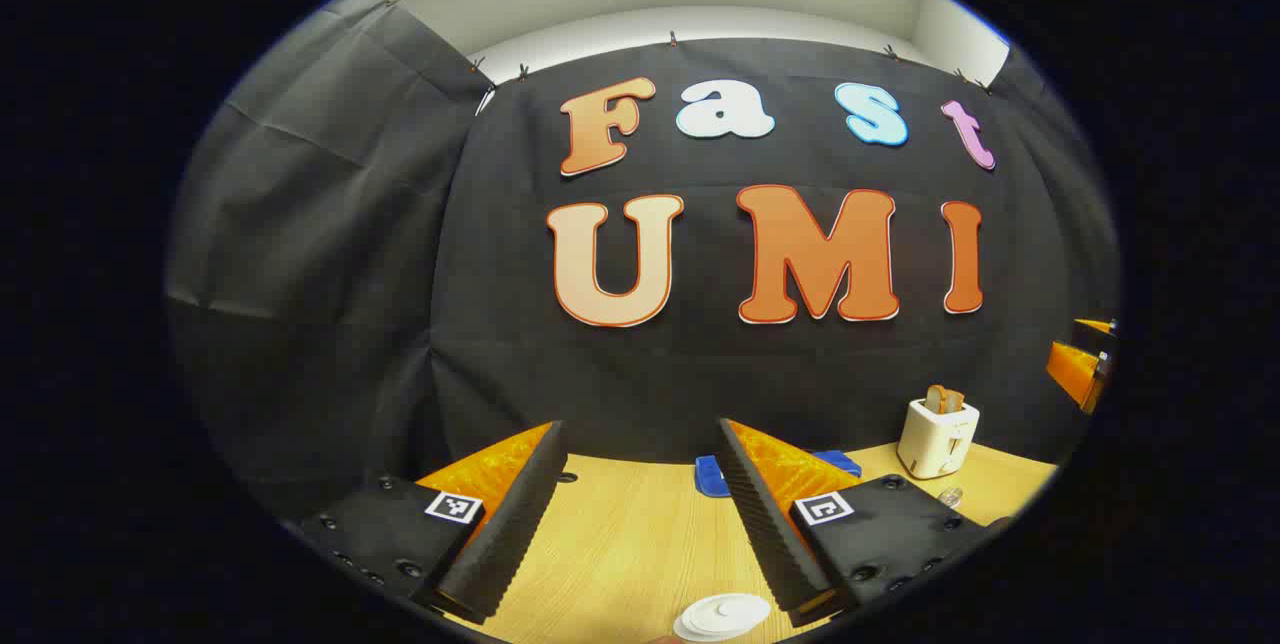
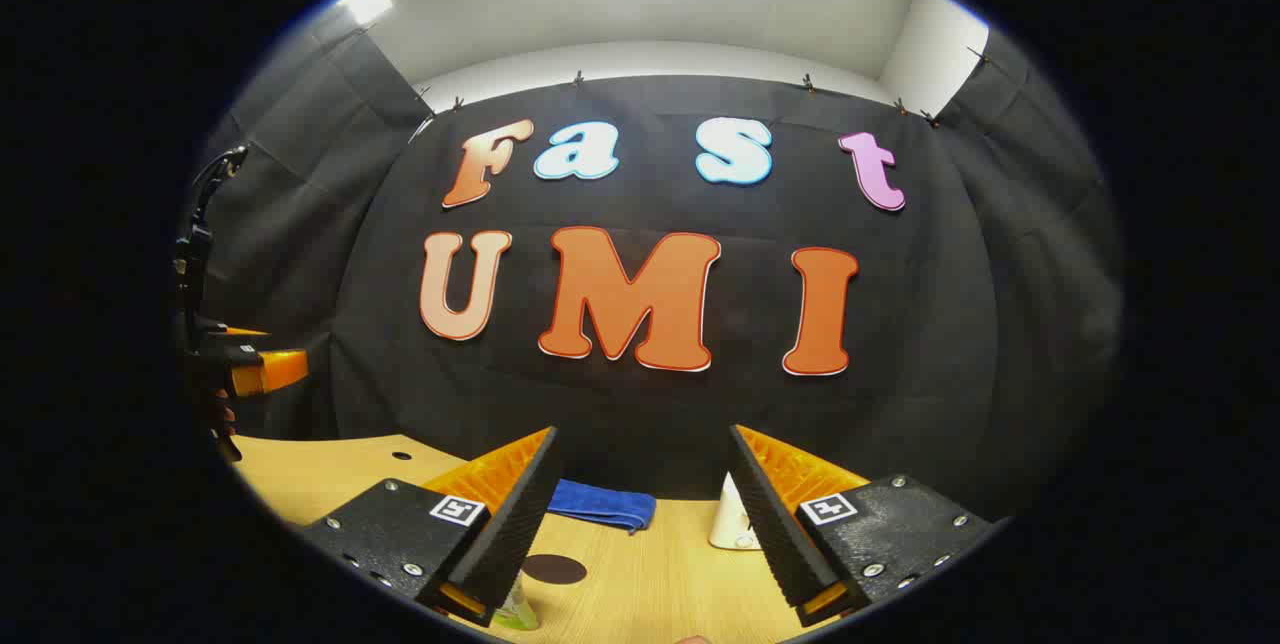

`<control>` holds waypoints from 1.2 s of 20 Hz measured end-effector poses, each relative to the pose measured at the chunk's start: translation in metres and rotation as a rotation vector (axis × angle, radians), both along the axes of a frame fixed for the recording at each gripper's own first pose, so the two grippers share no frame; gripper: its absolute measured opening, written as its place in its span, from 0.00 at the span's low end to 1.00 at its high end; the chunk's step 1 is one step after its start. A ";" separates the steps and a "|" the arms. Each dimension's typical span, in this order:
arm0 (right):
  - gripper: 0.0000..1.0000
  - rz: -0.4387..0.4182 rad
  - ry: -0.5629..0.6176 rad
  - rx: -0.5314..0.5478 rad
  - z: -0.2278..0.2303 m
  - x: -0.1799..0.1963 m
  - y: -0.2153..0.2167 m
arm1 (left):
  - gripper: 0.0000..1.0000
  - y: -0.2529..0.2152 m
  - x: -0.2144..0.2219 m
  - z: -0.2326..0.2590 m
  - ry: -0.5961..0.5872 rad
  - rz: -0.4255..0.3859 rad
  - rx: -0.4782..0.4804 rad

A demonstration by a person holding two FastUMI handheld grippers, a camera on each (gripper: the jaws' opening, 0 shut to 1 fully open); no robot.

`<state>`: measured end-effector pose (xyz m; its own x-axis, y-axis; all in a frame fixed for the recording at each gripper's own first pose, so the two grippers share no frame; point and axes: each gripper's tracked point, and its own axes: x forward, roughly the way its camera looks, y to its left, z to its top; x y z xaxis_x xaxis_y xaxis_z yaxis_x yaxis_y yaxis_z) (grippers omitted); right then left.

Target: Open the teacup lid with one hand, grasp the water bottle and pour water into the teacup with the other hand; after pouring, place the water bottle on the coaster and then close the teacup lid.

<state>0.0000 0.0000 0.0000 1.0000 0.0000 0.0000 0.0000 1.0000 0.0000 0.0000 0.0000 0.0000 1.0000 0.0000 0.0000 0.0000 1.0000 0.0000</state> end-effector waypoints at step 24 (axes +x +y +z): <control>0.99 0.087 0.140 0.030 -0.067 -0.012 0.018 | 0.99 -0.058 -0.014 -0.081 0.088 -0.175 0.062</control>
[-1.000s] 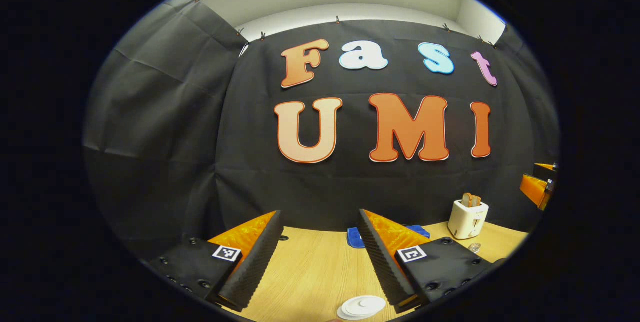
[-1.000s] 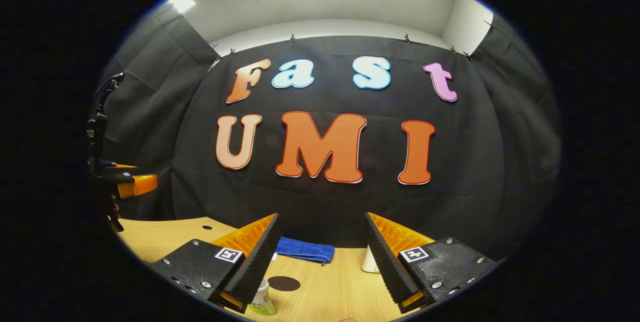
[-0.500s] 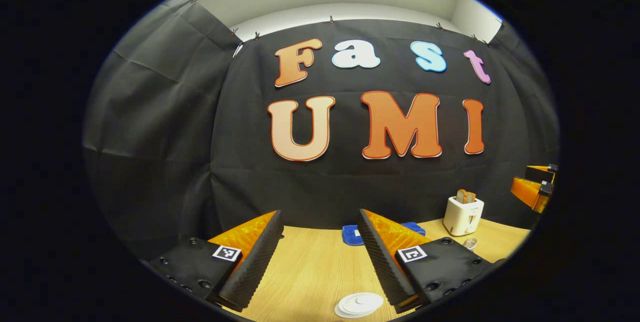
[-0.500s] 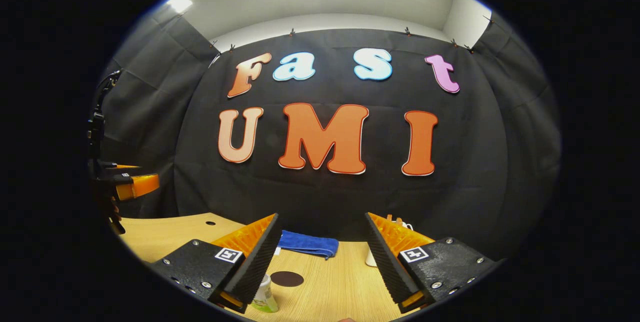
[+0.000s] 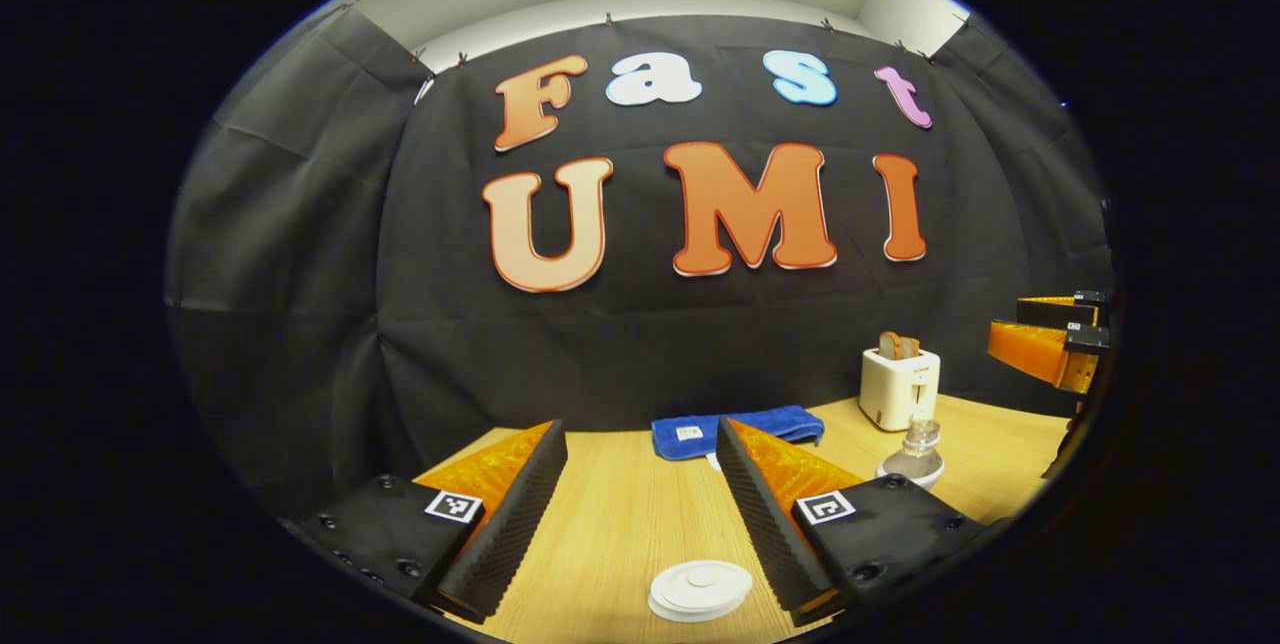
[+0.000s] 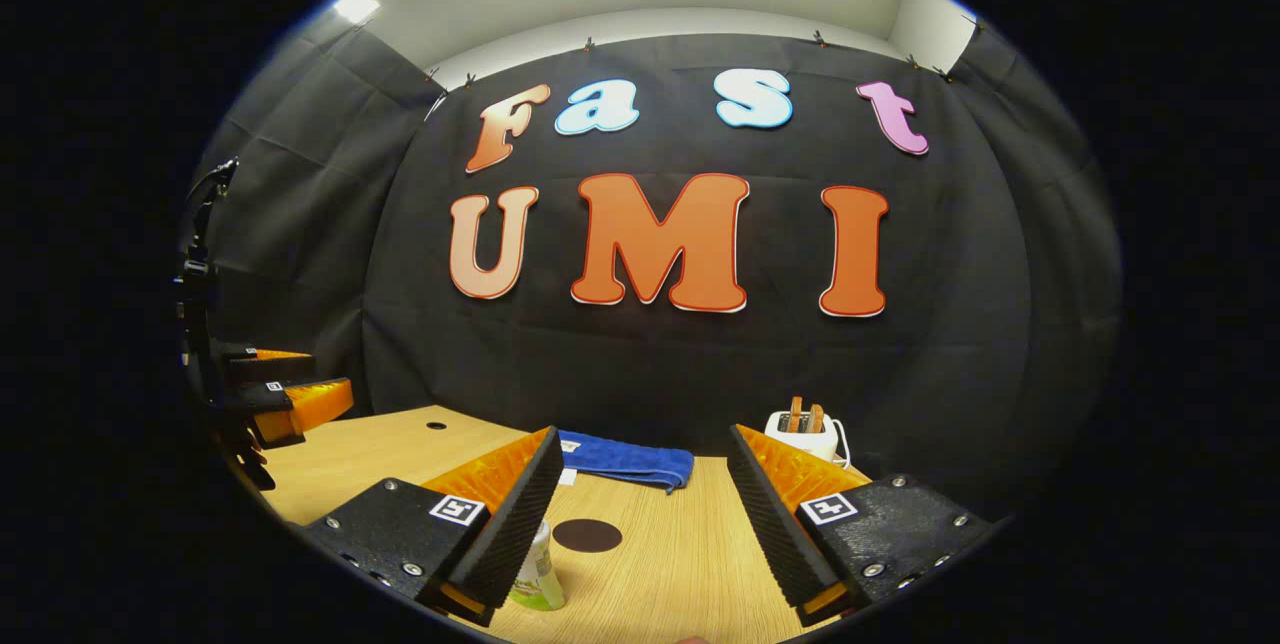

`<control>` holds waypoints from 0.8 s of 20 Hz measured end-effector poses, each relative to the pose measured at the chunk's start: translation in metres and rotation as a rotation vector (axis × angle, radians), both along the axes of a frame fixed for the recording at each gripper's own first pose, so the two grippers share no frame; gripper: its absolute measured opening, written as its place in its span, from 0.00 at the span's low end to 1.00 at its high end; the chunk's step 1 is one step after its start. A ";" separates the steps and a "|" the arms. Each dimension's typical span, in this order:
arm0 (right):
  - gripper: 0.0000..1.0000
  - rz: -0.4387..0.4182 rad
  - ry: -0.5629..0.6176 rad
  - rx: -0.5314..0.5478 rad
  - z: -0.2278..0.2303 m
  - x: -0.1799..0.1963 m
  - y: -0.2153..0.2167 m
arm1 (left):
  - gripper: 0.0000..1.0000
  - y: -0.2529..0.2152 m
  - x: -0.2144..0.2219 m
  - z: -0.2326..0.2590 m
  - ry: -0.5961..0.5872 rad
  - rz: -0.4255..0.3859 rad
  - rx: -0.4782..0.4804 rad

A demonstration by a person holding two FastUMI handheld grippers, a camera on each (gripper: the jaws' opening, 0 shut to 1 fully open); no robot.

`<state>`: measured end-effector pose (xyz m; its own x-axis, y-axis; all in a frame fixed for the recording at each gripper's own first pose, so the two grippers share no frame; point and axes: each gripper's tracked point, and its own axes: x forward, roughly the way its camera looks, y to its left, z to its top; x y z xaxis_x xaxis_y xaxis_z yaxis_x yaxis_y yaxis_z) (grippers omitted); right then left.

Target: Open the teacup lid with one hand, grasp the water bottle and pour water into the teacup with the other hand; after pouring, place the water bottle on the coaster and then close the teacup lid.

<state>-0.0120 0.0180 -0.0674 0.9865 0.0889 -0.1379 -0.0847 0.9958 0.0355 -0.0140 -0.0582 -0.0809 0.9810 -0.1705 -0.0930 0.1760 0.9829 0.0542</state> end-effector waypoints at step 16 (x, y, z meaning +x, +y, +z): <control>0.99 0.141 0.116 0.032 -0.070 -0.027 0.027 | 0.81 -0.036 -0.004 -0.153 0.303 -0.133 0.019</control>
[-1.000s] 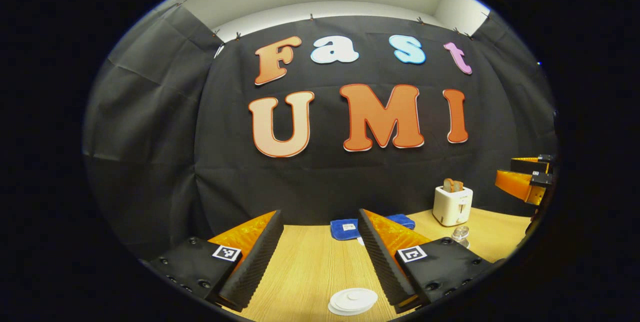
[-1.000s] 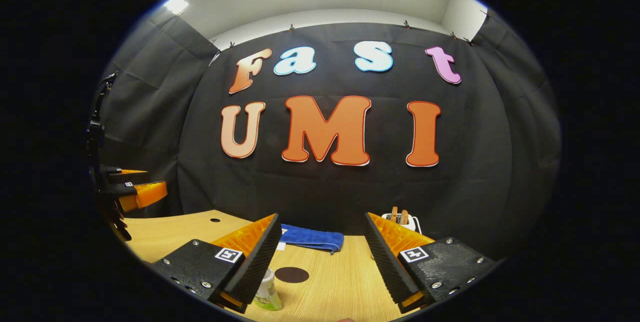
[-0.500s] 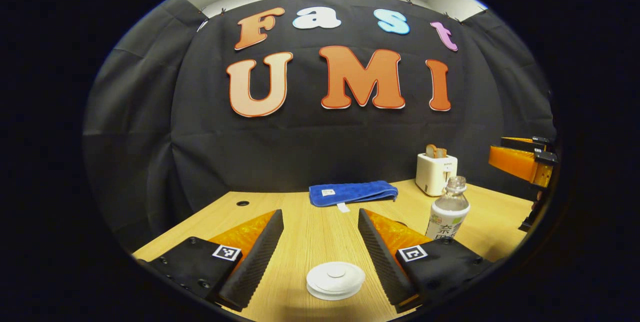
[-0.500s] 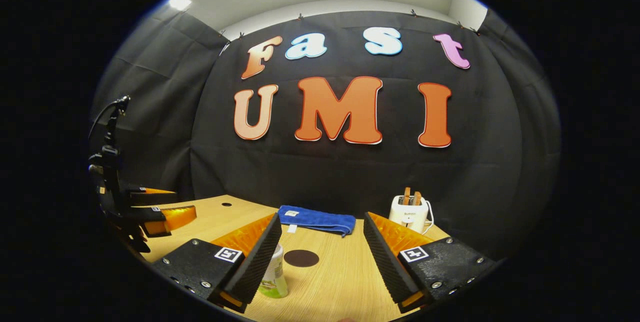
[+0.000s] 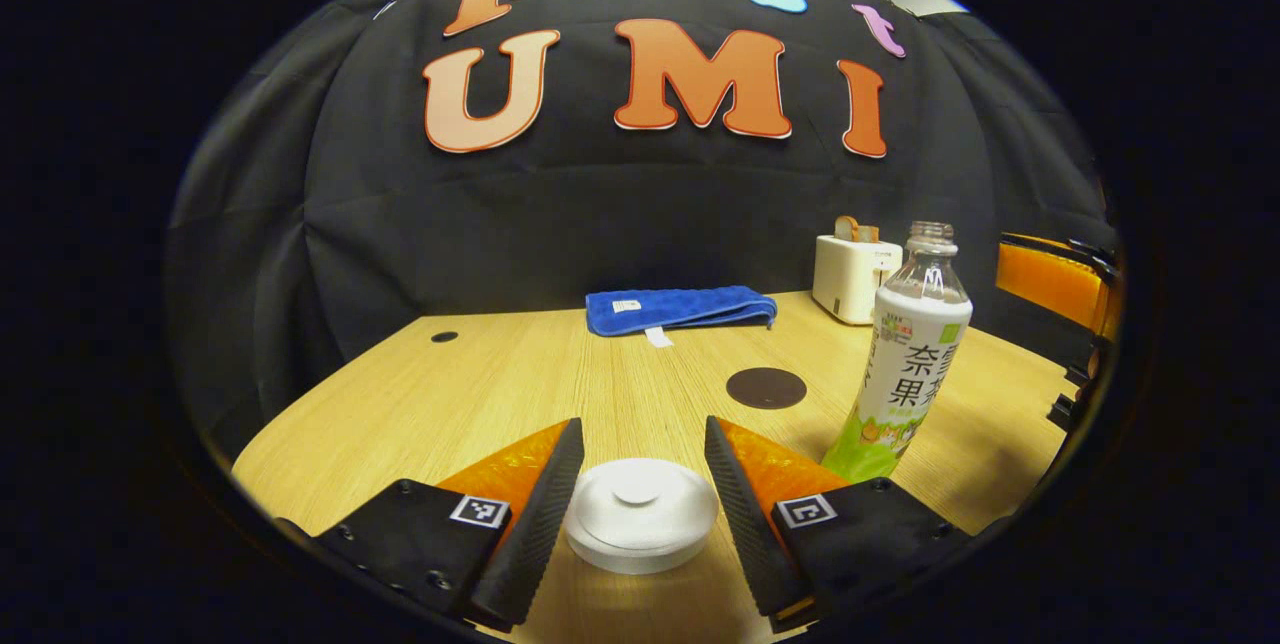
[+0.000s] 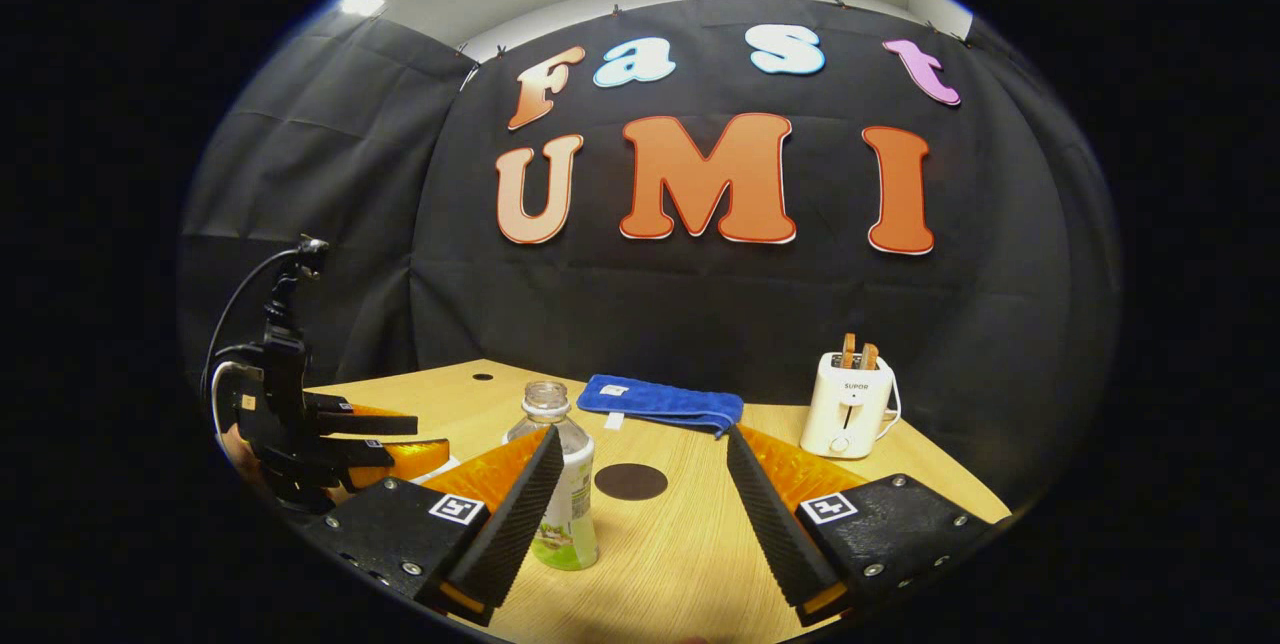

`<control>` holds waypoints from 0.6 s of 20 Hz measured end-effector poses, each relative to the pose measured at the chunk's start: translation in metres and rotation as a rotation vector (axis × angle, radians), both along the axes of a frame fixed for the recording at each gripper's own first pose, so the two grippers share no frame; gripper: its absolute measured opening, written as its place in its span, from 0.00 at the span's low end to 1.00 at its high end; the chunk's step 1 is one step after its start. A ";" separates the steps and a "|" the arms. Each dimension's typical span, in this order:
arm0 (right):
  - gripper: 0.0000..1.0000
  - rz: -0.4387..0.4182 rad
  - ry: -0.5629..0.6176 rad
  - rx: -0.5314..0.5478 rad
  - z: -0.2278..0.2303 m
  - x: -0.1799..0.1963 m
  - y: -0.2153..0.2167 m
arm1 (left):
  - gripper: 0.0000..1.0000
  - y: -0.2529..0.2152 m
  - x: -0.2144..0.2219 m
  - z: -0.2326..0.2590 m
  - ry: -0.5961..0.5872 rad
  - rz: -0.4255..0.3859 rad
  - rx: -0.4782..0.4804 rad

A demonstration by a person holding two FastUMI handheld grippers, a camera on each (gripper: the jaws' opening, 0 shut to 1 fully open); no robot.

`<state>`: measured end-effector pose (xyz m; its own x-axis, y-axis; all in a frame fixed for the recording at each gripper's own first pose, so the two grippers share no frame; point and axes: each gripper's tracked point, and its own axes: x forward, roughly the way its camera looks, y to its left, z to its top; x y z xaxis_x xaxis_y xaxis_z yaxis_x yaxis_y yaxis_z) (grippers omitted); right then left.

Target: Open the teacup lid with one hand, grasp the water bottle and pour water into the teacup with the other hand; after pouring, place the water bottle on the coaster and then close the teacup lid.

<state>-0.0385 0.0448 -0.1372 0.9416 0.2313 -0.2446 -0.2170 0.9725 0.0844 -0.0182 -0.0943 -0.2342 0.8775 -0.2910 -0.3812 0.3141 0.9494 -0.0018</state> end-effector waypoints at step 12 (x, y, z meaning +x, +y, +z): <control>0.99 0.030 0.045 -0.001 -0.020 0.002 0.005 | 0.36 0.006 0.007 -0.017 0.034 0.036 0.013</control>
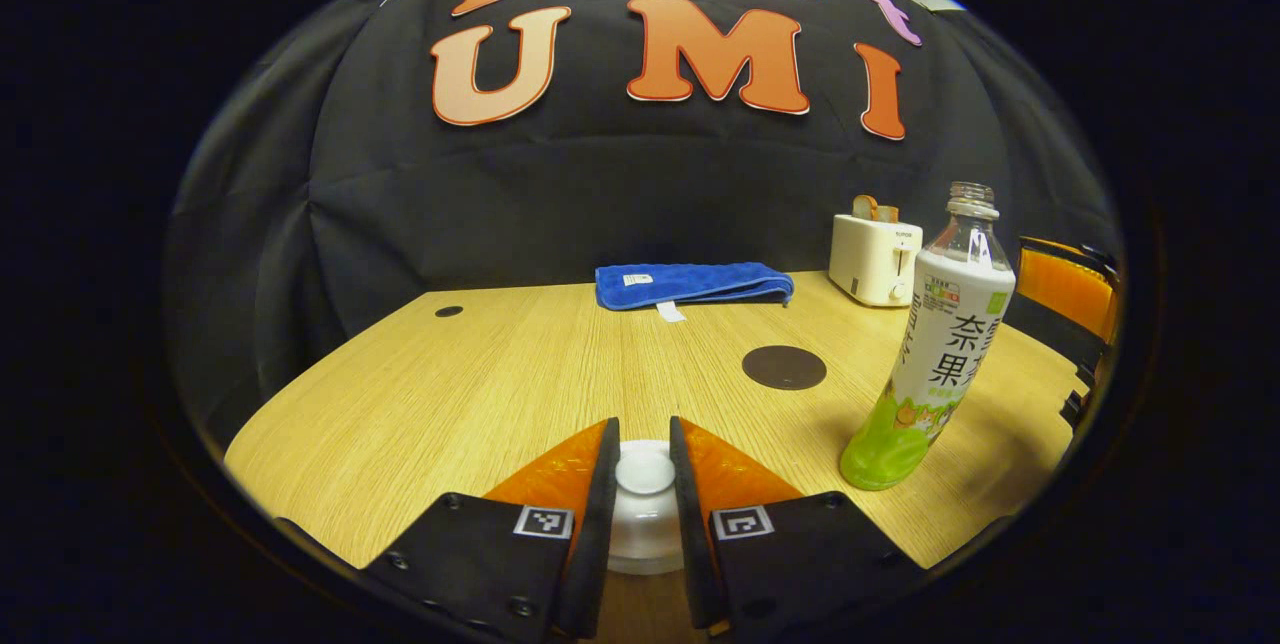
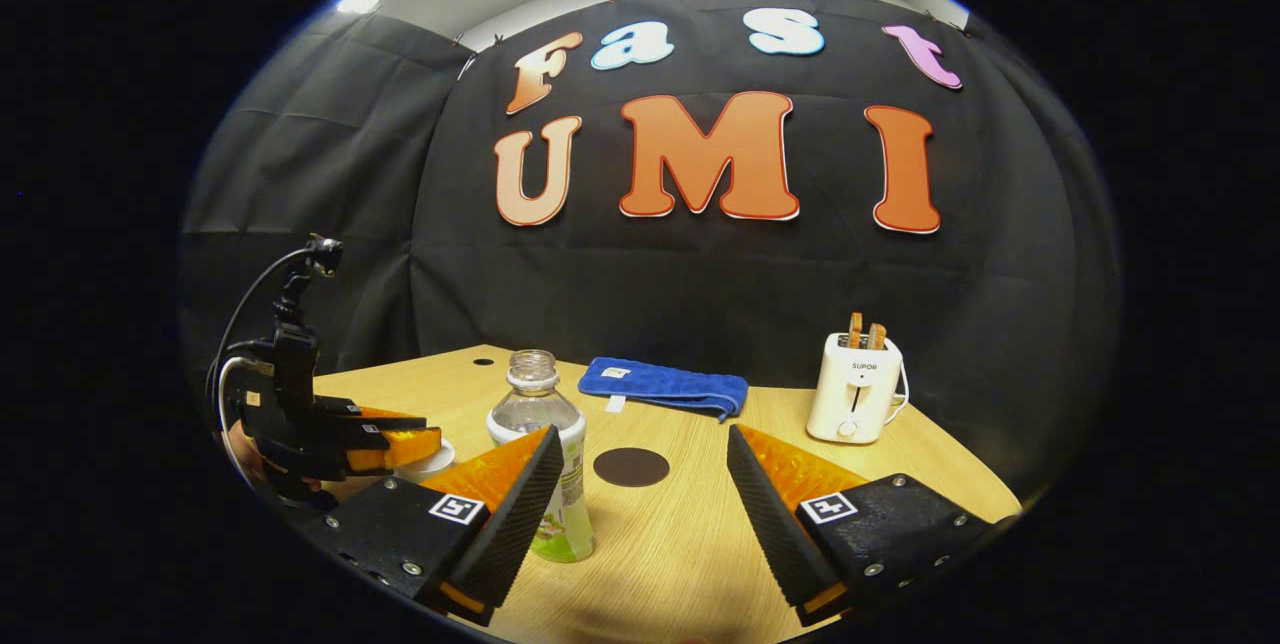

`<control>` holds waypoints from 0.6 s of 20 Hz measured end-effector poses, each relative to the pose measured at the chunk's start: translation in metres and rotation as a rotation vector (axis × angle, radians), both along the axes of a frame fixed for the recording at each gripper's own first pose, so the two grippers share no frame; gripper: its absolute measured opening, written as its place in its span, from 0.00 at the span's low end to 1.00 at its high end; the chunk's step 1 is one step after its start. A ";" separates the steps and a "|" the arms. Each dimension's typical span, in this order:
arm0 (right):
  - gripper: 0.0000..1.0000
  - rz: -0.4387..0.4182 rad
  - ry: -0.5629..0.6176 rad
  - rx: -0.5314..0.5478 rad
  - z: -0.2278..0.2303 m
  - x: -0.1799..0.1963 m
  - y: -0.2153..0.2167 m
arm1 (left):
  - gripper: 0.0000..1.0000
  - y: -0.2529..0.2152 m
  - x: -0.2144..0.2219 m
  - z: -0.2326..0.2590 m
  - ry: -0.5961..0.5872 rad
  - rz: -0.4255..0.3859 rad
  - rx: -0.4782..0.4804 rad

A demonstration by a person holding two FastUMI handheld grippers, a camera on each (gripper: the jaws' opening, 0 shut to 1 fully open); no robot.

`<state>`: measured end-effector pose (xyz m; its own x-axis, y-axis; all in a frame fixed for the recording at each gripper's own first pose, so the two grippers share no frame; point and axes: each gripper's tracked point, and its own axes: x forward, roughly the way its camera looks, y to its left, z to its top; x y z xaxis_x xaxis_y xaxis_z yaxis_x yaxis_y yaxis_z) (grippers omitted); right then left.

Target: Open the teacup lid with one hand, grasp the water bottle and pour water into the teacup with the other hand; after pouring, place the water bottle on the coaster and then close the teacup lid.

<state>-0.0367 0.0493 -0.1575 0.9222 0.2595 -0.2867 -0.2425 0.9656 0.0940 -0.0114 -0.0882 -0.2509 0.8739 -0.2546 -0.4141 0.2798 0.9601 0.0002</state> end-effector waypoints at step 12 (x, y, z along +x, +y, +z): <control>0.92 0.138 0.118 -0.024 -0.044 -0.010 0.055 | 0.36 0.053 0.007 0.042 -0.112 0.103 -0.009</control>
<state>-0.0471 0.1048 -0.2013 0.8380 0.3726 -0.3987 -0.3612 0.9264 0.1066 -0.0041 -0.0347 -0.2093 0.9361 -0.1650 -0.3107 0.1790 0.9837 0.0167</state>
